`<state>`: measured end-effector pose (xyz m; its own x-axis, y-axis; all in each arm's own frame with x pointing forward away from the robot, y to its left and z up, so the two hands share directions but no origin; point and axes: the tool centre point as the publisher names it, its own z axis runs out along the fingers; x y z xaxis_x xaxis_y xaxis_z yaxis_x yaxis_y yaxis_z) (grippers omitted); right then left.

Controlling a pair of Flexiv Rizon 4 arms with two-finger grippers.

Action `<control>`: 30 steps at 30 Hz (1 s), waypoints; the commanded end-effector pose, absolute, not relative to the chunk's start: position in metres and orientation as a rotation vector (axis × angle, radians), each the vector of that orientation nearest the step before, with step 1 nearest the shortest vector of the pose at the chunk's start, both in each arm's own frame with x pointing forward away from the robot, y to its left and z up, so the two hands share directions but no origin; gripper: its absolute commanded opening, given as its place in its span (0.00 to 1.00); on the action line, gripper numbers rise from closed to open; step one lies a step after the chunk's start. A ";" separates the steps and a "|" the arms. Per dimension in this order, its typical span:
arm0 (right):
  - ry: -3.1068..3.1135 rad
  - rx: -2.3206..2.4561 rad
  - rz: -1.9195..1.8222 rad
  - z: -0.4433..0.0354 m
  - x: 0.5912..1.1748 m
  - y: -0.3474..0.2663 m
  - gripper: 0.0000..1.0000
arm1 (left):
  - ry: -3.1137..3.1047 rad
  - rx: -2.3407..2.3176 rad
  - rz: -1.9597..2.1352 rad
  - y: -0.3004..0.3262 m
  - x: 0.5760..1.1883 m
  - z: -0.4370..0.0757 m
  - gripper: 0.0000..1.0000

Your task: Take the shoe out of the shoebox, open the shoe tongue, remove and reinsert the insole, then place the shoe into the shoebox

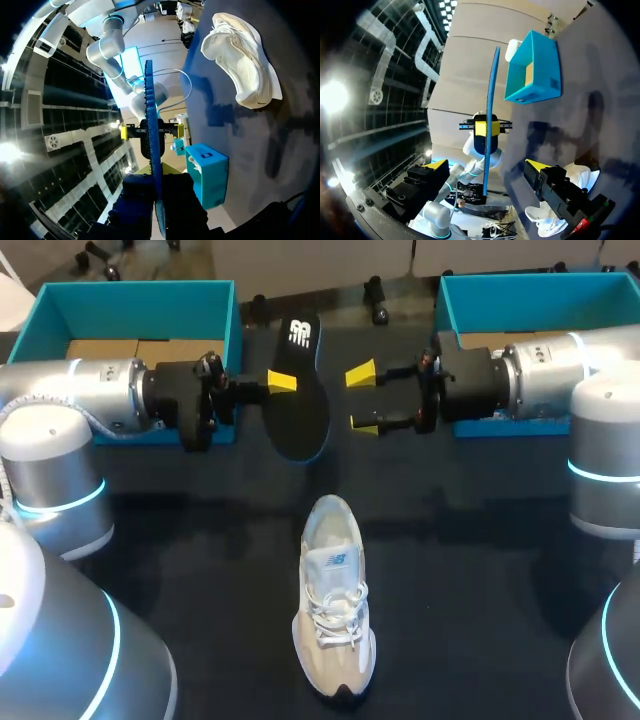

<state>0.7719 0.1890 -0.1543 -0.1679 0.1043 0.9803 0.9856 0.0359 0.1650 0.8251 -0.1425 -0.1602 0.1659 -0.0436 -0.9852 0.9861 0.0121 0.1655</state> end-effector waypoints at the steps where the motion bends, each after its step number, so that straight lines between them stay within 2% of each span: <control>1: -1.427 -1.187 -1.255 -0.154 0.772 0.190 1.00 | 1.059 1.244 -1.098 -0.142 0.824 -0.160 0.00; 20: -1.589 -1.161 -1.151 -0.162 0.788 0.221 0.99 | 1.057 1.265 -1.081 -0.155 0.831 -0.160 0.00; 22: -1.605 -1.155 -1.148 -0.162 0.789 0.224 0.90 | 1.058 1.265 -1.086 -0.157 0.832 -0.160 0.00; 23: -1.609 -1.152 -1.148 -0.163 0.789 0.225 0.91 | 1.059 1.266 -1.086 -0.158 0.833 -0.160 0.00; 25: -1.617 -1.144 -1.154 -0.163 0.789 0.227 0.86 | 1.058 1.267 -1.088 -0.160 0.834 -0.160 0.00; 27: -1.621 -1.140 -1.154 -0.164 0.789 0.227 0.76 | 1.057 1.265 -1.089 -0.161 0.835 -0.160 0.00; 30: -1.627 -1.132 -1.157 -0.166 0.788 0.229 0.69 | 1.057 1.261 -1.076 -0.164 0.836 -0.160 0.00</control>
<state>0.7869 0.2257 -0.1641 -0.2573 0.2036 0.9446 0.9596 0.1693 0.2249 0.8339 -0.1596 -0.1596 0.1801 -0.0278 -0.9833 0.9836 0.0107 0.1799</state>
